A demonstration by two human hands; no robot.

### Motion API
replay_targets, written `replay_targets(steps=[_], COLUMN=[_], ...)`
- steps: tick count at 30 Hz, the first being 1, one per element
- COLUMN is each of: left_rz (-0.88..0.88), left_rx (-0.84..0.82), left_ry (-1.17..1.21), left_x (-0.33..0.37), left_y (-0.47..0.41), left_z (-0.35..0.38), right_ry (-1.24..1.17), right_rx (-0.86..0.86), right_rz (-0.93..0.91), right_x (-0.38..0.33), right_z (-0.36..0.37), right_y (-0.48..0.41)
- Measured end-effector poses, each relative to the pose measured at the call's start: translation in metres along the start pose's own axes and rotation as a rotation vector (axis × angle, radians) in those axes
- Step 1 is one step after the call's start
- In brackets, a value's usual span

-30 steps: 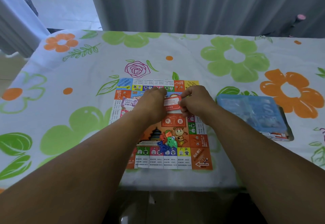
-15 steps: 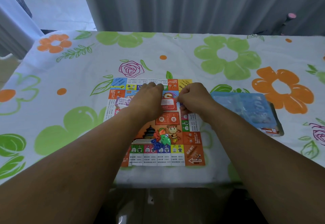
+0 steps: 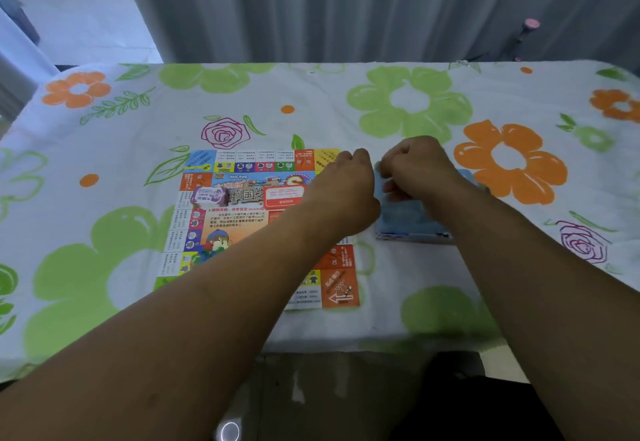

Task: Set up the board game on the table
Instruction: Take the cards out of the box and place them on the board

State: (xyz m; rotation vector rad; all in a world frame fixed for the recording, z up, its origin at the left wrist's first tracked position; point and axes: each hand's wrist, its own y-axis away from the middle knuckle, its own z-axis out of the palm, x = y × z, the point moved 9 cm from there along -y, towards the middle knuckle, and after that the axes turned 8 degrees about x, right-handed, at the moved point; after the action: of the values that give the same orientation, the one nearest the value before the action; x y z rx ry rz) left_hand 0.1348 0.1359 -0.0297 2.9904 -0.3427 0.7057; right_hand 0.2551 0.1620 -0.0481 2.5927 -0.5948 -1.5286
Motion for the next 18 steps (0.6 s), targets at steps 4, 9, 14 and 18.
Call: replay_targets(steps=[4,9,14,18], left_rz=[-0.079,-0.152,-0.186,-0.206], left_rx=[-0.054,-0.095,-0.128,-0.128], left_ry=[0.019,0.0,-0.048,-0.084], left_x=[0.006,0.013,0.022,0.023], left_y=[-0.003,-0.004,-0.007,-0.008], left_z=[0.015,0.032,0.045,0.048], right_ry=[0.07,0.334,0.489,0.456], right_rx=[0.124,0.254,0.273,0.272], right_rz=[-0.007,-0.055,0.035,0.066], right_x=[0.02,0.042,0.078,0.09], right_z=[-0.041,-0.079,-0.1,-0.104], right_y=[-0.01,-0.017,-0.026,-0.028])
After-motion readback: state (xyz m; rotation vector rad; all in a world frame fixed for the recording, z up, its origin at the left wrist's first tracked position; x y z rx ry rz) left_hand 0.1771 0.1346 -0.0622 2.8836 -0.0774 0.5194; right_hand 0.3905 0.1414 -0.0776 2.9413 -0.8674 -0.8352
